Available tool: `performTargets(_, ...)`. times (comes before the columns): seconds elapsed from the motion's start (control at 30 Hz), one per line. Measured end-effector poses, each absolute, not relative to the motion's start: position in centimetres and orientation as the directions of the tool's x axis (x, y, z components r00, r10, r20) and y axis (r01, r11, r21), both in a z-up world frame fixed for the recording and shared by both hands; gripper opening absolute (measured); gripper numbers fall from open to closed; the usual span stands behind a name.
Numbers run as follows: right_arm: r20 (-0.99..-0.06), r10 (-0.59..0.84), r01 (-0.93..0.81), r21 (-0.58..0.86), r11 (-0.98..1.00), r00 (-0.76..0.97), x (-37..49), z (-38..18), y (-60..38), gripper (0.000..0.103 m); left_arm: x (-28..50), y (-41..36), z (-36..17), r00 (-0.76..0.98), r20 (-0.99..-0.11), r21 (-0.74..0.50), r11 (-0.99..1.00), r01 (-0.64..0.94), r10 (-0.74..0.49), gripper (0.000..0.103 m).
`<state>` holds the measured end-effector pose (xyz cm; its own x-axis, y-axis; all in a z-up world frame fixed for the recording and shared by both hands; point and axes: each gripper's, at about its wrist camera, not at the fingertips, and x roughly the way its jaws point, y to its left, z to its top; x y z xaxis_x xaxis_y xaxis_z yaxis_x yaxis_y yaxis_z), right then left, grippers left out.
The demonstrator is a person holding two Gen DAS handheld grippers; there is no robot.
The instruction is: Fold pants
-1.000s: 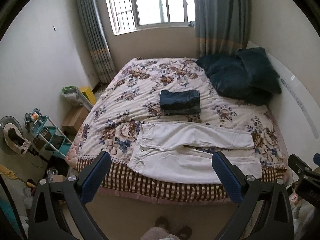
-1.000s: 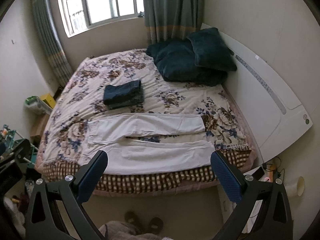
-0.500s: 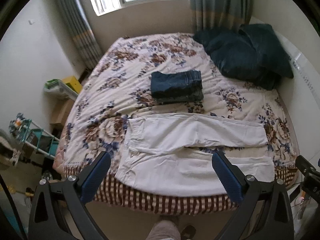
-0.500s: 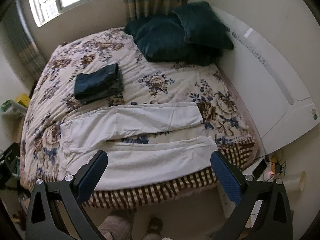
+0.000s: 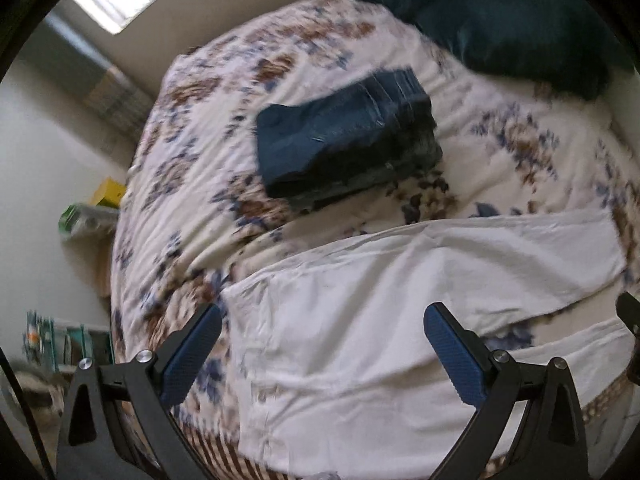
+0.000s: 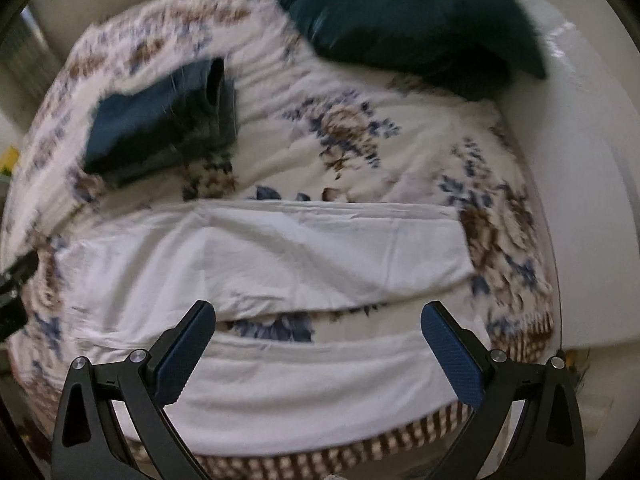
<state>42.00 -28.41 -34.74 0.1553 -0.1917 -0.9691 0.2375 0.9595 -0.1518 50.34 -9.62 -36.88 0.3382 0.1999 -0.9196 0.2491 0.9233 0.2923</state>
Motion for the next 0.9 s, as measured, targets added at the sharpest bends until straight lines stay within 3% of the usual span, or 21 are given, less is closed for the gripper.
performTargets(0.13,-0.983,-0.166,0.118,-0.155,0.981,0.084,47.7,-43.3,-29.4,0.103,55.4,-12.1,-44.8,0.234,-0.95,0.287,0.868,0.404,0.205,0.103)
performTargets(0.23,-0.988,-0.153,-0.033,-0.153,0.988,0.002,51.7,-50.1,-29.7,0.103,57.8,-13.6,-50.4,0.114,-0.976,0.216,0.82,0.531,0.183,0.102)
performTargets(0.33,-0.983,-0.162,-0.183,-0.144,0.973,-0.088,53.8,-55.3,-29.5,0.103,59.9,-14.2,-55.1,0.031,-0.981,0.171,0.778,0.604,0.192,0.094)
performTargets(0.4,-0.977,-0.162,-0.268,-0.121,0.956,-0.136,54.5,-57.7,-29.2,0.103,61.3,-14.3,-57.6,-0.004,-0.976,0.164,0.751,0.639,0.216,0.088)
performTargets(0.53,-0.957,-0.199,-0.44,-0.089,0.894,-0.212,56.9,-63.0,-28.6,0.103,63.0,-13.9,-60.9,-0.084,-0.974,0.099,0.733,0.673,0.208,0.087)
performTargets(0.67,-0.947,-0.179,-0.47,-0.034,0.882,-0.268,58.5,-65.9,-28.8,0.102,63.3,-13.0,-62.1,-0.128,-0.975,0.047,0.727,0.685,0.184,0.087)
performTargets(0.83,-0.94,-0.127,-0.471,0.04,0.881,-0.318,59.2,-68.5,-28.8,0.089,63.5,-12.7,-62.4,-0.138,-0.977,0.02,0.713,0.701,0.163,0.08)
performTargets(0.9,-0.942,-0.099,-0.481,0.072,0.874,-0.321,59.1,-69.0,-28.4,0.072,63.7,-13.1,-62.4,-0.134,-0.978,0.016,0.699,0.715,0.159,0.073)
